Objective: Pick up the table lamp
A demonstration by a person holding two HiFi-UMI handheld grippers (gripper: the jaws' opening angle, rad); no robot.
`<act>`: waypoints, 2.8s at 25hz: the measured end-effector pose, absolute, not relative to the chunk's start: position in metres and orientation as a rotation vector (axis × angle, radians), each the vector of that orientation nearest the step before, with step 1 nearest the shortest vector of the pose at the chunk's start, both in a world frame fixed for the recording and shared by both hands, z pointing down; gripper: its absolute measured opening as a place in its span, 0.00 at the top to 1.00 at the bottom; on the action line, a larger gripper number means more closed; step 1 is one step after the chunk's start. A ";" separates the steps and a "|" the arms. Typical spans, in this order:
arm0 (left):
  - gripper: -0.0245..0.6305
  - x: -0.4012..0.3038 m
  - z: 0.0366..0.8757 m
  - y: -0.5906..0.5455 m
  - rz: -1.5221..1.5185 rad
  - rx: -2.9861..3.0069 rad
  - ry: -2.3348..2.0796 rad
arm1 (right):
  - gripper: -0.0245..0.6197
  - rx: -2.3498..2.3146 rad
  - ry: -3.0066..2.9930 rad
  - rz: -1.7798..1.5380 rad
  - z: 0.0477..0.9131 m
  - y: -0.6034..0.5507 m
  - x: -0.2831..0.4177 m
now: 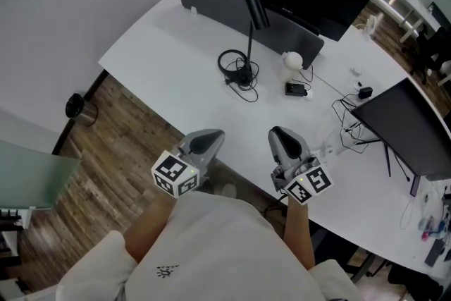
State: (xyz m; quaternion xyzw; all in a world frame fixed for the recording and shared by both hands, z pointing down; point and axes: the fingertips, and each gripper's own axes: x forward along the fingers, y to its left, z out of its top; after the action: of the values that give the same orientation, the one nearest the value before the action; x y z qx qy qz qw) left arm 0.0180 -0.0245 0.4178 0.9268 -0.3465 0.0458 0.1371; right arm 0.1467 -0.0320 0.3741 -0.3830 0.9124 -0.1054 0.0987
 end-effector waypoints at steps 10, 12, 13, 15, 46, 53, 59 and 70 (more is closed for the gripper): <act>0.97 0.014 0.417 -0.063 0.122 2.700 -1.014 | 0.90 -1.195 2.617 -0.357 0.375 -0.042 0.159; 0.97 0.013 0.417 -0.074 0.122 2.706 -1.001 | 0.90 -1.227 2.612 -0.353 0.376 -0.049 0.161; 0.97 0.013 0.419 -0.080 0.123 2.709 -0.993 | 0.90 -1.243 2.615 -0.347 0.376 -0.053 0.160; 0.97 0.012 0.424 -0.094 0.133 2.713 -0.979 | 0.90 -1.275 2.628 -0.325 0.379 -0.064 0.157; 0.95 0.036 0.492 -0.297 0.260 2.820 -0.554 | 0.90 -1.659 2.638 -0.180 0.386 -0.251 0.098; 0.92 0.051 0.521 -0.316 0.320 2.833 -0.524 | 0.90 -1.686 2.629 -0.202 0.400 -0.273 0.100; 0.83 0.062 0.534 -0.325 0.348 2.839 -0.519 | 0.90 -1.708 2.620 -0.204 0.410 -0.287 0.097; 0.78 0.074 0.549 -0.335 0.358 2.855 -0.523 | 0.89 -1.734 2.586 -0.225 0.426 -0.299 0.101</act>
State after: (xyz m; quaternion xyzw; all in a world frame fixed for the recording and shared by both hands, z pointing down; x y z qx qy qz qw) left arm 0.0741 -0.3352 0.5490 0.9704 -0.1779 0.1218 0.1085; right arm 0.1007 -0.2990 0.4263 -0.5554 0.8284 -0.0720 0.0102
